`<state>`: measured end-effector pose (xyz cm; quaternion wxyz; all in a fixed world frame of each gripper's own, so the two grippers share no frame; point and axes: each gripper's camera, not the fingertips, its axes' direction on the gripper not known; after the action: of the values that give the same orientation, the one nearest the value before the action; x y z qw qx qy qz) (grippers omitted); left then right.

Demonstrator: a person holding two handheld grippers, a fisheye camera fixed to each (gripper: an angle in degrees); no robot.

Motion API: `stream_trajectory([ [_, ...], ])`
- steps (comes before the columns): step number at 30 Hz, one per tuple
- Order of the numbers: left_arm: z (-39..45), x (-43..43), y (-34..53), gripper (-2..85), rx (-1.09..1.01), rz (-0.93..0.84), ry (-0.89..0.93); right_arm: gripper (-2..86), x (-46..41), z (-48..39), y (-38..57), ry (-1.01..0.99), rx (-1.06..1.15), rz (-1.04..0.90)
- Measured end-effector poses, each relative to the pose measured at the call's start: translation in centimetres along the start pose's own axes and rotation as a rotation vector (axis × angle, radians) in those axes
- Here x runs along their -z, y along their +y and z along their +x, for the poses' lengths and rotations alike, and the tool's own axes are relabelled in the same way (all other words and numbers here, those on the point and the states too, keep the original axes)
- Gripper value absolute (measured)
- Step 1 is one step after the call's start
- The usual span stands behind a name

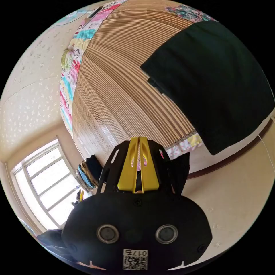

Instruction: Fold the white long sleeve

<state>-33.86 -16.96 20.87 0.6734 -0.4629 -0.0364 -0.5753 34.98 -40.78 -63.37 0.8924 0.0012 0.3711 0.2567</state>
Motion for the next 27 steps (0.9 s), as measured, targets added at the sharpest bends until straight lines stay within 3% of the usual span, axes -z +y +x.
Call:
stream_trajectory([
  [4, -4.7, 0.3, -5.0, 10.7, 0.066, 0.055, -0.011, 0.3, -0.4, -0.1, 1.9, -0.028, -0.028, 0.009],
  [10, -9.1, -5.0, -8.3, 11.8, 0.104, -0.076, -0.049, 0.4, 0.1, 2.2, 6.1, -0.053, -0.017, 0.008],
  [12, -10.1, -6.6, -7.9, 10.8, 0.144, -0.083, -0.014, 0.4, 0.7, 4.1, 7.9, -0.037, -0.046, 0.000],
  [16, -13.7, -5.2, -5.9, 7.1, 0.389, 0.015, 0.223, 0.4, 2.3, 7.4, 10.4, -0.103, -0.087, 0.044],
  [21, -13.9, 2.1, -5.7, 5.2, 0.204, 0.252, 0.492, 0.4, 4.7, 11.4, 12.3, -0.609, -0.032, 0.234],
  [23, -12.8, 6.4, -6.1, 5.1, 0.040, 0.341, 0.649, 0.5, 5.1, 11.8, 12.3, -0.759, 0.025, 0.281],
  [27, -7.1, 12.7, -5.8, 5.0, -0.327, 0.356, 0.879, 0.8, 5.8, 9.8, 11.2, -0.997, 0.165, 0.313],
])
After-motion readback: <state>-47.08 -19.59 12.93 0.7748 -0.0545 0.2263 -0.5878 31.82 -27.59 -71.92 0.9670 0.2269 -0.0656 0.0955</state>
